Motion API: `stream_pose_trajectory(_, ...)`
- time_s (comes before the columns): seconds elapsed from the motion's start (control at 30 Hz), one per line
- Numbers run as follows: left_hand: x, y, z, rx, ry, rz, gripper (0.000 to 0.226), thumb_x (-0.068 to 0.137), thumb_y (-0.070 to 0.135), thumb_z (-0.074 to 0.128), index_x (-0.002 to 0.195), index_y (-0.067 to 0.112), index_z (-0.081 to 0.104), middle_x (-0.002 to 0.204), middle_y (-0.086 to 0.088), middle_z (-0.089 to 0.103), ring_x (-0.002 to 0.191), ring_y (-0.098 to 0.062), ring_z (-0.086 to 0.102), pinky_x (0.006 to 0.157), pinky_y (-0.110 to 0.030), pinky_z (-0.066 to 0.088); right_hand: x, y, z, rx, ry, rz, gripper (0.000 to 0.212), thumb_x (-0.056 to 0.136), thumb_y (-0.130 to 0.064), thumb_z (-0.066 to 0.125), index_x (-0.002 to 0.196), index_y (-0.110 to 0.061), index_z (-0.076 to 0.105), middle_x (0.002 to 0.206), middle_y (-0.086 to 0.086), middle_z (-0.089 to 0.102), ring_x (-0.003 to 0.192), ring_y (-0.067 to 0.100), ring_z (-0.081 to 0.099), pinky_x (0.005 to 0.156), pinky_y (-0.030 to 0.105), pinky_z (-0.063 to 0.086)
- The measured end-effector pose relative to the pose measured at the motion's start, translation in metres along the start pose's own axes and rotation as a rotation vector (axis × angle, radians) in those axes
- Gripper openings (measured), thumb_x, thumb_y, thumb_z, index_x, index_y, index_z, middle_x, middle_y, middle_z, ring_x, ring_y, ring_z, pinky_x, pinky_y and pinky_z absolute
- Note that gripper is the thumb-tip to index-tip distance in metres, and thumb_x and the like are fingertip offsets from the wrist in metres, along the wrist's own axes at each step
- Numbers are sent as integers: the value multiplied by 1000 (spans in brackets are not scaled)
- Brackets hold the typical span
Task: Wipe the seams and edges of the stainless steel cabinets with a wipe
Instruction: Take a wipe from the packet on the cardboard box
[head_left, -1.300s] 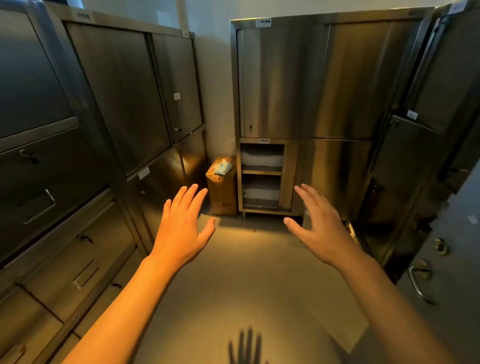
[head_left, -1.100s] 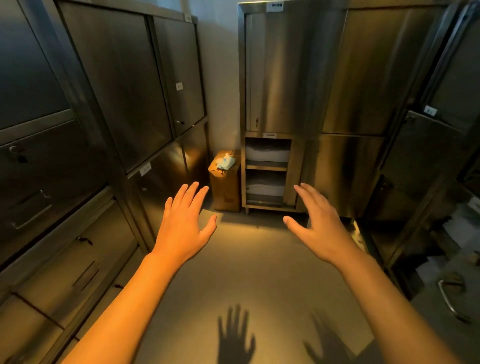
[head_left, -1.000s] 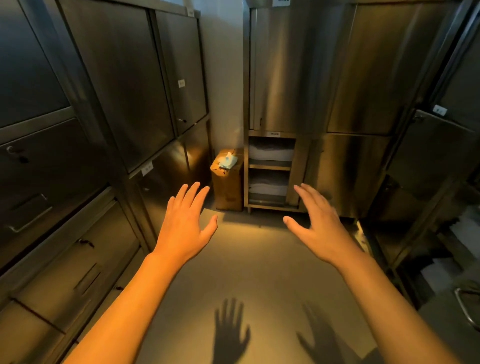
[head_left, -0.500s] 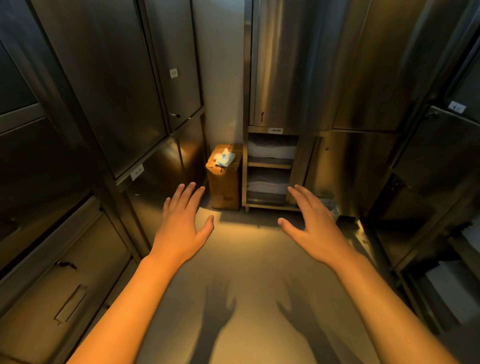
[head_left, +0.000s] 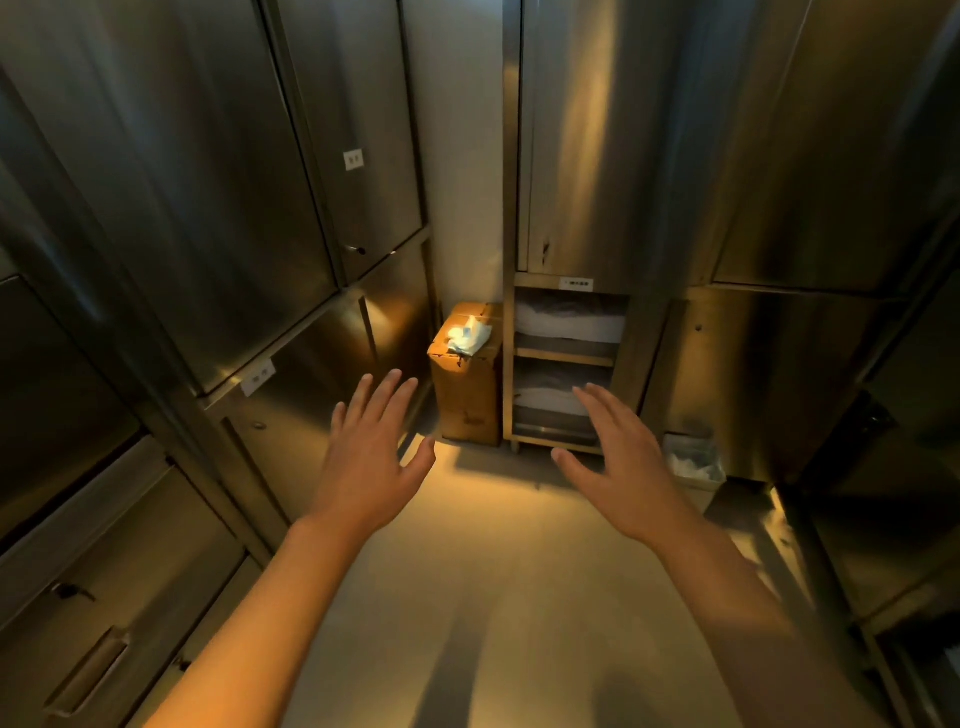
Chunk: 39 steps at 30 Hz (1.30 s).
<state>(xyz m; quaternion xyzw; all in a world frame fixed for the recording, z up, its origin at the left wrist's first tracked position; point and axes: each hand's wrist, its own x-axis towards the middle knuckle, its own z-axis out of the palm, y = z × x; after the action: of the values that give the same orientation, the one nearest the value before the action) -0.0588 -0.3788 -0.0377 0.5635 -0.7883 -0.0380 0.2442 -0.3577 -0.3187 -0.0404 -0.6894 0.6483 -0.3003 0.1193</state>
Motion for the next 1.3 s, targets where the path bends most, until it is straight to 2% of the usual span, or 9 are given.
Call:
stream_pose_trajectory(0.27, 47, 19, 38, 13, -41, -41, 69, 102, 57, 45, 163, 35, 21, 173, 11, 10, 160, -13, -4, 129, -56, 10, 49, 50, 0, 59, -45, 14, 78, 97, -57, 57, 163, -37, 19, 170, -12, 15, 157, 11, 11, 127, 51, 20)
stream_pose_trajectory(0.4, 70, 18, 49, 6, -40, -39, 76, 93, 67, 31, 162, 36, 23, 172, 11, 12, 160, -14, -3, 128, -59, 13, 68, 59, 4, 58, -54, 19, 79, 98, -56, 58, 163, -37, 18, 170, -12, 14, 156, 11, 10, 128, 51, 18)
stream_pose_trajectory(0.63, 108, -3, 66, 7, -43, -22, 74, 93, 65, 34, 161, 38, 26, 172, 12, 15, 160, -14, -1, 127, -60, 14, 111, 69, 17, 29, -70, -7, 81, 92, -66, 53, 161, -40, 19, 169, -11, 17, 157, 14, 12, 128, 49, 12)
stream_pose_trajectory(0.77, 139, -25, 76, -12, -42, -2, 80, 89, 70, 27, 161, 37, 27, 172, 11, 16, 160, -15, 0, 127, -60, 12, 137, 67, 34, 10, -65, 8, 85, 86, -74, 44, 160, -41, 19, 169, -11, 19, 156, 13, 14, 128, 49, 15)
stream_pose_trajectory(0.97, 201, -85, 89, -35, -30, 12, 79, 90, 69, 28, 161, 34, 29, 171, 9, 18, 160, -15, 3, 126, -62, 14, 209, 47, 73, 6, -77, 44, 82, 93, -62, 60, 161, -40, 20, 169, -13, 15, 156, 12, 9, 127, 49, 18)
stream_pose_trajectory(1.3, 300, -201, 87, -42, -33, 2, 79, 90, 67, 29, 160, 32, 30, 171, 6, 21, 160, -16, 6, 126, -59, 15, 329, -3, 142, -30, -75, 66, 84, 92, -63, 60, 162, -40, 19, 169, -14, 15, 156, 11, 11, 127, 54, 19)
